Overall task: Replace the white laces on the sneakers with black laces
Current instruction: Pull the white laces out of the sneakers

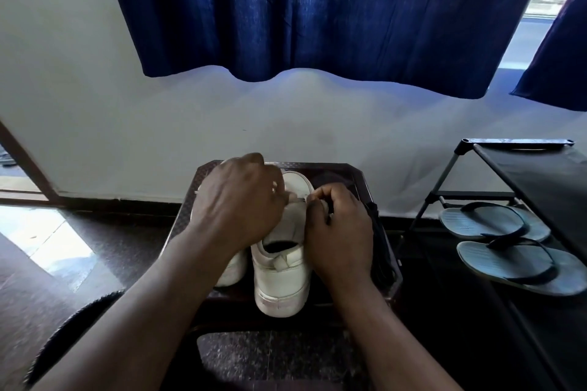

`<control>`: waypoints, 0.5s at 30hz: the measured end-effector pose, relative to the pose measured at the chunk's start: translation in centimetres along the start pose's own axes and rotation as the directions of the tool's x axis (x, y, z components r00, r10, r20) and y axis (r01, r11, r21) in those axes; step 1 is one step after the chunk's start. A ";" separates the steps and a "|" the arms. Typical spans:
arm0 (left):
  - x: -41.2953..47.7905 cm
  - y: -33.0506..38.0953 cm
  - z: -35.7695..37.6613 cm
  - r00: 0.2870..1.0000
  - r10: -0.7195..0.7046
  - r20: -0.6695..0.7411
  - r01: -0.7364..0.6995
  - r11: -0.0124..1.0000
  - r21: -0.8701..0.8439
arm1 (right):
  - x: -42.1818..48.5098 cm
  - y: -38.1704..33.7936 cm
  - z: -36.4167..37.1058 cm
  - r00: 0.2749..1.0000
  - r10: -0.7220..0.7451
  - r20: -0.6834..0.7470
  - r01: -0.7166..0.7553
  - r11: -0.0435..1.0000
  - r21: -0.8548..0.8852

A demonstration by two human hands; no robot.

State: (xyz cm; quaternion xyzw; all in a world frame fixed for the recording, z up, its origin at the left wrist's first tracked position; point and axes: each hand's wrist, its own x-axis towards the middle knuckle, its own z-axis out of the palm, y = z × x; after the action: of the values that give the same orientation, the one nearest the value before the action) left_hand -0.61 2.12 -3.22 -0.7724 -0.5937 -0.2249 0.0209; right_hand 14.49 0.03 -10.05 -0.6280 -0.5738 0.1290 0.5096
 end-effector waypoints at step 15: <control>0.8 -0.1 -0.5 0.958 -0.280 0.056 0.254 0.745 -0.617 | 0.1 0.0 0.1 1.000 -0.001 0.000 0.001 1.000 0.012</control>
State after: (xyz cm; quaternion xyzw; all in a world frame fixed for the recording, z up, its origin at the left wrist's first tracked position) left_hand -0.69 2.69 -2.46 -0.6387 -0.5909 -0.4227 -0.2534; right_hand 14.48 0.14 -10.06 -0.6249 -0.5732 0.1320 0.5134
